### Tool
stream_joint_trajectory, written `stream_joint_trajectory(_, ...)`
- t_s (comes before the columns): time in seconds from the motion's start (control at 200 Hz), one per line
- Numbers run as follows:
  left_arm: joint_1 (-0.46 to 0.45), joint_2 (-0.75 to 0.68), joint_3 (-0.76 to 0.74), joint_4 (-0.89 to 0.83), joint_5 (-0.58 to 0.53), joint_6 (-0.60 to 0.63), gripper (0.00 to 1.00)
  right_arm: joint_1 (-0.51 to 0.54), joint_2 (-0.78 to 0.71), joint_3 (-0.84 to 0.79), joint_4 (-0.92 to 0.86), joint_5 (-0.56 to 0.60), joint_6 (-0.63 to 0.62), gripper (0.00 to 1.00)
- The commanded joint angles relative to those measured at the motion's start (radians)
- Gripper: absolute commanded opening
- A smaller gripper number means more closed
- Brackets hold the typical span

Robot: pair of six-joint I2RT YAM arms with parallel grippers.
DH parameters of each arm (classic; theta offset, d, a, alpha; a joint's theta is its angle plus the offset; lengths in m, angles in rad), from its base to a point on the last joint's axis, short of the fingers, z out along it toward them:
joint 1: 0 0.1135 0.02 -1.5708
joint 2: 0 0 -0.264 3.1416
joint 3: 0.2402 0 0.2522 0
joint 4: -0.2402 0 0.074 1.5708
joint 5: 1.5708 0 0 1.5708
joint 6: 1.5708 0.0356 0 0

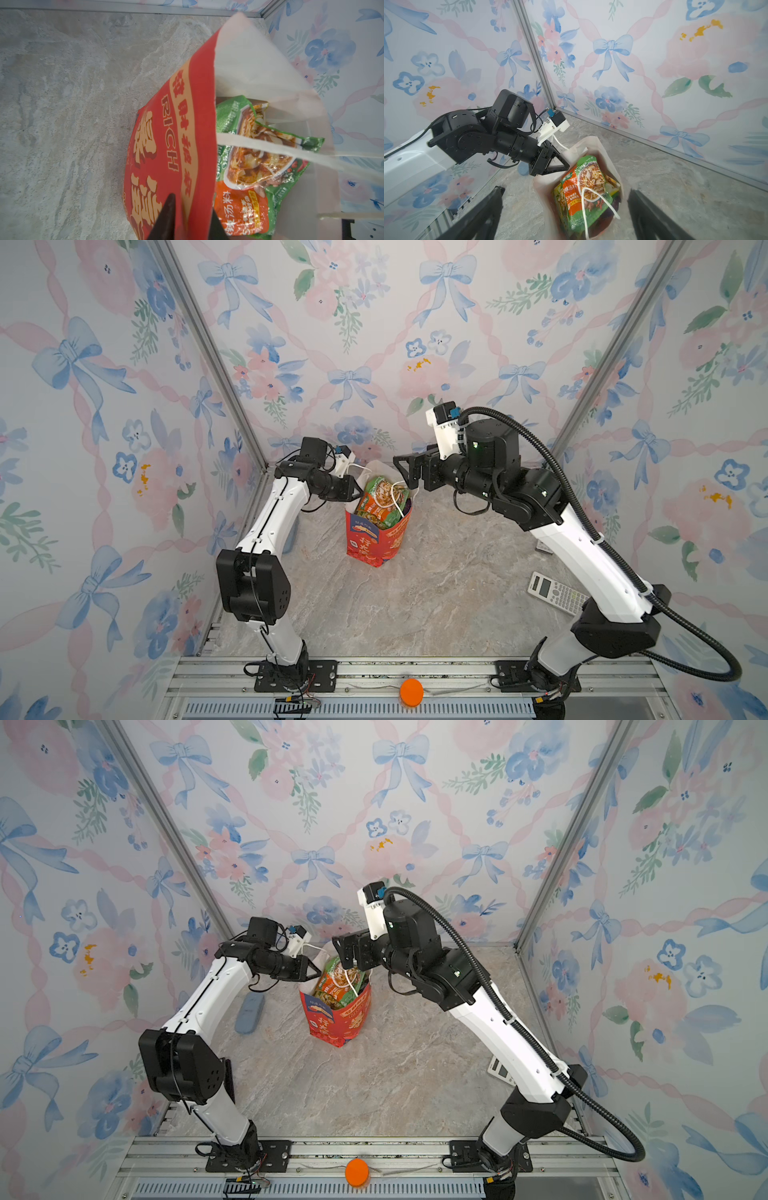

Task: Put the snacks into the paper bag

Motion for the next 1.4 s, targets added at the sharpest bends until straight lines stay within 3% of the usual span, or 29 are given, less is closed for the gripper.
stream_joint_trajectory(0.0,-0.011,0.015,0.026,-0.028,0.001,-0.001,0.5,-0.024,-0.073,-0.122,0.079,0.074,0.004,0.97)
stream_joint_trajectory(0.065,-0.012,0.014,0.026,-0.028,-0.005,-0.006,0.7,-0.041,-0.116,-0.183,0.098,0.081,0.02,0.97)
stream_joint_trajectory(0.11,-0.014,0.01,0.024,-0.029,-0.003,-0.008,0.94,-0.053,-0.14,-0.215,0.103,0.08,0.028,0.97)
stream_joint_trajectory(0.13,-0.014,0.005,0.022,-0.028,-0.003,-0.009,0.98,-0.058,-0.15,-0.227,0.105,0.081,0.029,0.96)
stream_joint_trajectory(0.545,-0.021,-0.113,0.017,-0.027,-0.008,0.009,0.98,-0.14,-0.248,-0.368,0.13,0.078,0.055,0.97)
stream_joint_trajectory(0.845,-0.021,-0.27,-0.08,0.073,-0.036,0.002,0.98,-0.234,-0.339,-0.544,0.144,0.09,0.065,0.96)
stream_joint_trajectory(1.065,-0.021,-0.491,-0.289,0.31,-0.12,-0.05,0.98,-0.359,-0.435,-0.785,0.175,0.109,0.06,0.96)
stream_joint_trajectory(1.19,-0.021,-0.634,-0.456,0.46,-0.236,-0.083,0.98,-0.392,-0.499,-0.961,0.249,0.181,0.032,0.97)
stream_joint_trajectory(1.395,-0.02,-0.846,-0.804,0.782,-0.455,-0.081,0.98,-0.451,-0.621,-1.319,0.57,0.373,-0.032,0.96)
